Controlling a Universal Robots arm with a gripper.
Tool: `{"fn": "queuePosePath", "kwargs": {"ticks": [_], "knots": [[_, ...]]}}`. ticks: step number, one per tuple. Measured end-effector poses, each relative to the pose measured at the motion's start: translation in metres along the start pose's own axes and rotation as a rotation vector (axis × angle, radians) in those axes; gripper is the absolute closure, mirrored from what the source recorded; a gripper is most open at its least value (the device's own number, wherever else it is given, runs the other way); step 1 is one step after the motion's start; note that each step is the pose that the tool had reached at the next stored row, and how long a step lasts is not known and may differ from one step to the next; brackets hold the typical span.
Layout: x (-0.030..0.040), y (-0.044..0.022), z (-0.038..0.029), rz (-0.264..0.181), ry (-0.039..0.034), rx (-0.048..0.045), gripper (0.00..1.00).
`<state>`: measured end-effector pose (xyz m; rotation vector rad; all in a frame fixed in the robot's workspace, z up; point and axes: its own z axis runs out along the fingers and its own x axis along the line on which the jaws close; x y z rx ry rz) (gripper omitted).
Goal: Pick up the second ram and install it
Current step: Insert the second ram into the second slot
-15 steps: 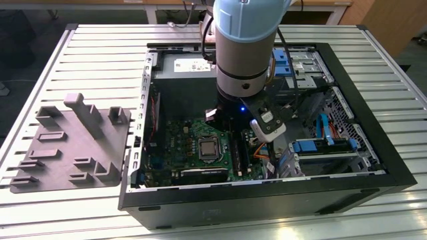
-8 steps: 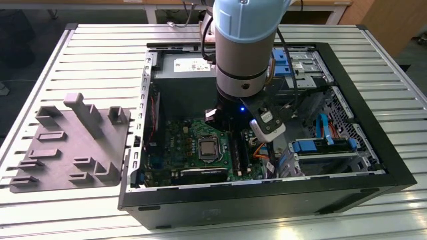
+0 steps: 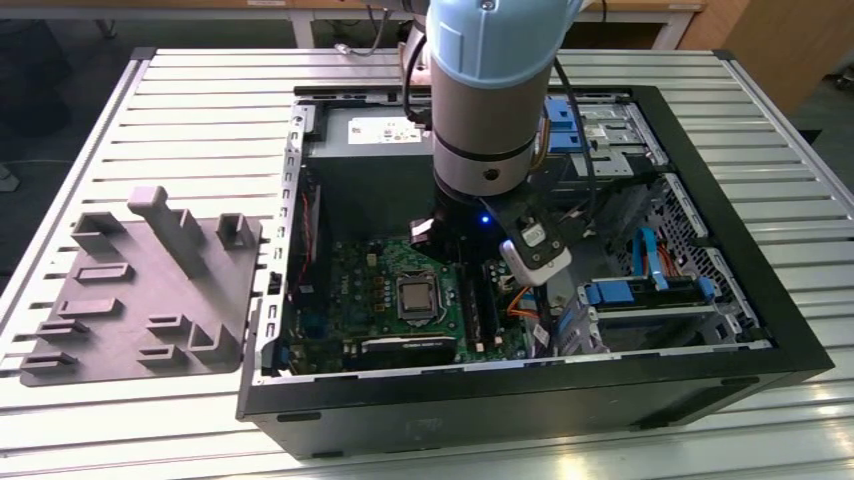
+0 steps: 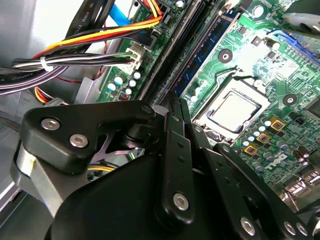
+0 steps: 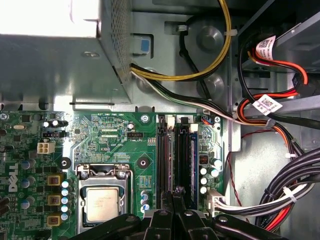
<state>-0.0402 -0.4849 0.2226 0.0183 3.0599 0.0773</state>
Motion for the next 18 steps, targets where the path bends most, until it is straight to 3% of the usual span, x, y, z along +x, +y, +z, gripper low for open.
{"fn": "queuePosePath", "kwargs": {"ticks": [18], "knots": [[0.0002, -0.0002, 0.0030, 0.000, 0.0000, -0.0038, 0.88]]}}
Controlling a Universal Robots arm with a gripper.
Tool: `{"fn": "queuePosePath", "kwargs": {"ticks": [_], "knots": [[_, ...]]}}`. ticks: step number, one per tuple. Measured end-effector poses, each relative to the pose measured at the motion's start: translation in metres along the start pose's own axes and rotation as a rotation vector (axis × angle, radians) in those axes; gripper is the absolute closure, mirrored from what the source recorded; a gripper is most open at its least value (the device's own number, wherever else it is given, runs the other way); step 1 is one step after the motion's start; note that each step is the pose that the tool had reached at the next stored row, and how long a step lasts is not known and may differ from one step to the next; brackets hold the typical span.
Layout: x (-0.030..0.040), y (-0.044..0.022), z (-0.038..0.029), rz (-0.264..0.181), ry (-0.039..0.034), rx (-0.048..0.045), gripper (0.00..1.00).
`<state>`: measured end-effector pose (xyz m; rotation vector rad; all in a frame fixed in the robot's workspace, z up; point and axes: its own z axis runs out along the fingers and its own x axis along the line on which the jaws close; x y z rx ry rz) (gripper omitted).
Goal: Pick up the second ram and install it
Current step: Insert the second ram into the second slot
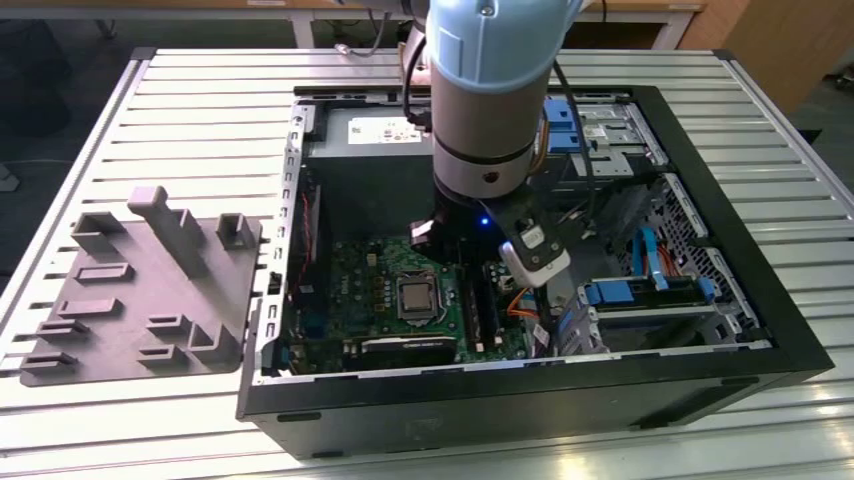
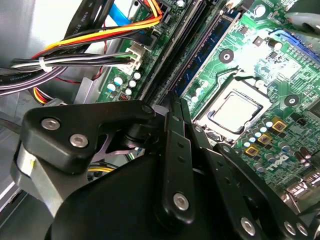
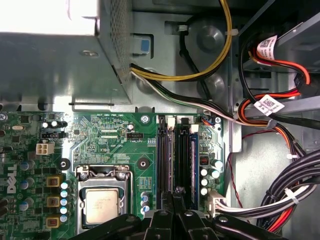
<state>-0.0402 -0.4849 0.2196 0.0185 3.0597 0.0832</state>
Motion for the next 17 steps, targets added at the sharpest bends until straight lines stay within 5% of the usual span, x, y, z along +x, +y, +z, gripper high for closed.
{"fn": "queuePosePath", "kwargs": {"ticks": [17], "knots": [[0.0006, -0.0005, 0.0076, 0.000, 0.0003, 0.0007, 0.88]]}}
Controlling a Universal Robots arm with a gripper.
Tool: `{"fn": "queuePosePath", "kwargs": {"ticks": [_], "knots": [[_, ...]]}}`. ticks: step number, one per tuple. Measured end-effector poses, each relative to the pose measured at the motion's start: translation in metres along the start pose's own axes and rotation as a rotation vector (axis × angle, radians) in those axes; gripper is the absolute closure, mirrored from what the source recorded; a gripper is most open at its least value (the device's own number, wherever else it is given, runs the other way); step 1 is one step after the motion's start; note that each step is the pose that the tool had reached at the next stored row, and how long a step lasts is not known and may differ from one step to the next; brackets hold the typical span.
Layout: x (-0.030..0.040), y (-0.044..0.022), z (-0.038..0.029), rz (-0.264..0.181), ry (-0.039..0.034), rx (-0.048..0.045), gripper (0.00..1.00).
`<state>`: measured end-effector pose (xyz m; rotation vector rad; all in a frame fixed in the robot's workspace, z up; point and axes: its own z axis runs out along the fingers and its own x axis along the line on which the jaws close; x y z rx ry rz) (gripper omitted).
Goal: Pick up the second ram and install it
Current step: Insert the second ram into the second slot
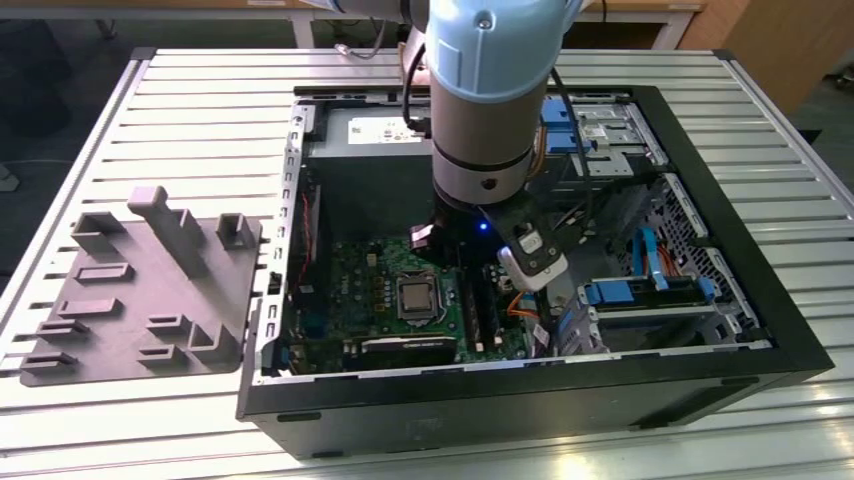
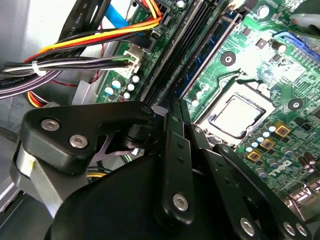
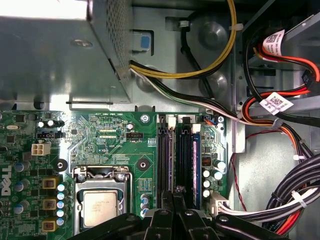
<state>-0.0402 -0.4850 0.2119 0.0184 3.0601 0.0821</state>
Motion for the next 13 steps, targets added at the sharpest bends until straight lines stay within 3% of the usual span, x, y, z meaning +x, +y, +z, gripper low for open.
{"fn": "queuePosePath", "kwargs": {"ticks": [10, 11, 13], "knots": [[0.0000, 0.0002, 0.0008, 0.000, -0.0006, -0.0015, 0.87], [0.0000, 0.0001, 0.0008, 0.000, -0.0005, -0.0013, 0.81], [0.0000, 0.0001, 0.0005, 0.000, -0.0003, -0.0007, 0.81]]}}
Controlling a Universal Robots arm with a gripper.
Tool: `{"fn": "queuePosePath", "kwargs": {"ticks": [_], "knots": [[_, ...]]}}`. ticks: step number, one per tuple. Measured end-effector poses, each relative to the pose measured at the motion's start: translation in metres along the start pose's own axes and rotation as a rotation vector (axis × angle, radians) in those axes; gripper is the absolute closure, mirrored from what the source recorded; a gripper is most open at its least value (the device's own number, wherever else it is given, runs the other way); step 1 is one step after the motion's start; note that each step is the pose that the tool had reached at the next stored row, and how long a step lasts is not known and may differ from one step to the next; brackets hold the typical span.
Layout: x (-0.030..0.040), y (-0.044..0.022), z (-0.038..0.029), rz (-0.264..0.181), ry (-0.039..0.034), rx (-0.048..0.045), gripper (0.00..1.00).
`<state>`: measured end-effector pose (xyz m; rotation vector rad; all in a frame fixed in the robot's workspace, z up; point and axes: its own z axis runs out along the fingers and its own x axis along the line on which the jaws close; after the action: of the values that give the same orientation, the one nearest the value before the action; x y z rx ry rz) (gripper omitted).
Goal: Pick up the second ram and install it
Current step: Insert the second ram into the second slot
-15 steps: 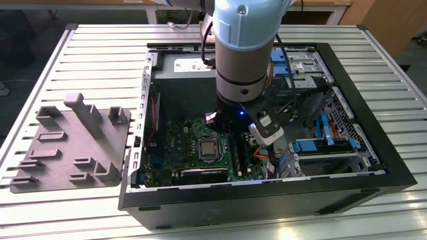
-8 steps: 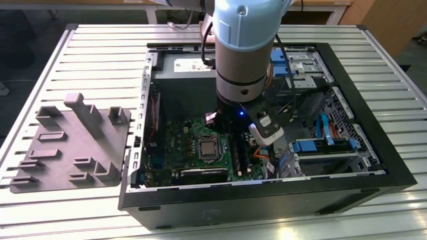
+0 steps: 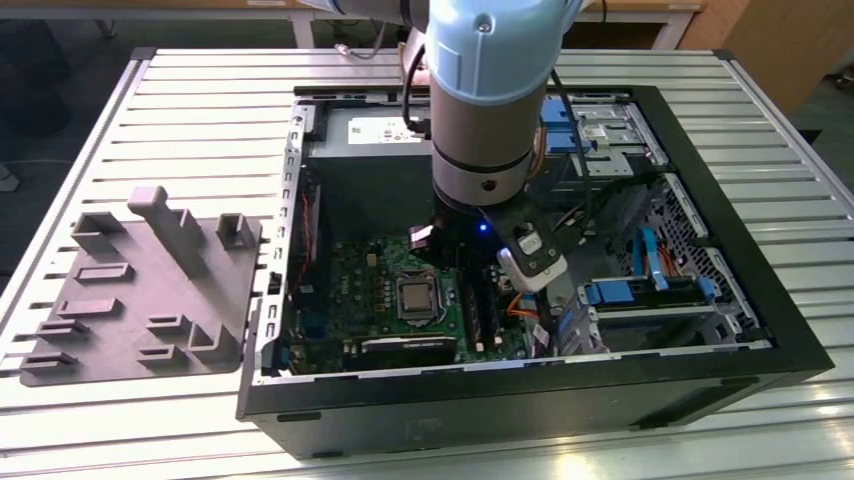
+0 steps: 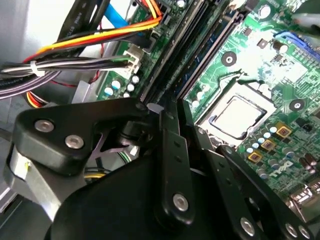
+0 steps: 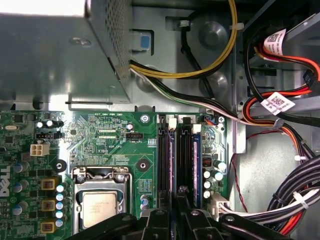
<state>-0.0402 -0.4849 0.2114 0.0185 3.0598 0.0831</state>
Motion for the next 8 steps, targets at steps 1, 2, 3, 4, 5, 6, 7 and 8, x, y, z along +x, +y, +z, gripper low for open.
{"fn": "queuePosePath", "kwargs": {"ticks": [1, 2, 3, 4, 5, 6, 7, 8], "knots": [[-0.0001, 0.0001, -0.0007, 0.000, 0.0000, -0.0001, 0.81], [-0.0002, 0.0002, -0.0022, 0.000, -0.0002, -0.0007, 0.81], [-0.0004, 0.0003, -0.0046, 0.000, -0.0003, -0.0004, 0.81], [-0.0006, 0.0004, -0.0077, 0.000, -0.0001, 0.0001, 0.81], [-0.0009, 0.0006, -0.0107, 0.000, -0.0002, -0.0001, 0.81], [-0.0011, 0.0008, -0.0139, 0.000, -0.0004, -0.0001, 0.81], [-0.0014, 0.0010, -0.0170, 0.000, -0.0007, 0.0001, 0.81], [-0.0017, 0.0012, -0.0204, 0.000, -0.0011, 0.0000, 0.81]]}}
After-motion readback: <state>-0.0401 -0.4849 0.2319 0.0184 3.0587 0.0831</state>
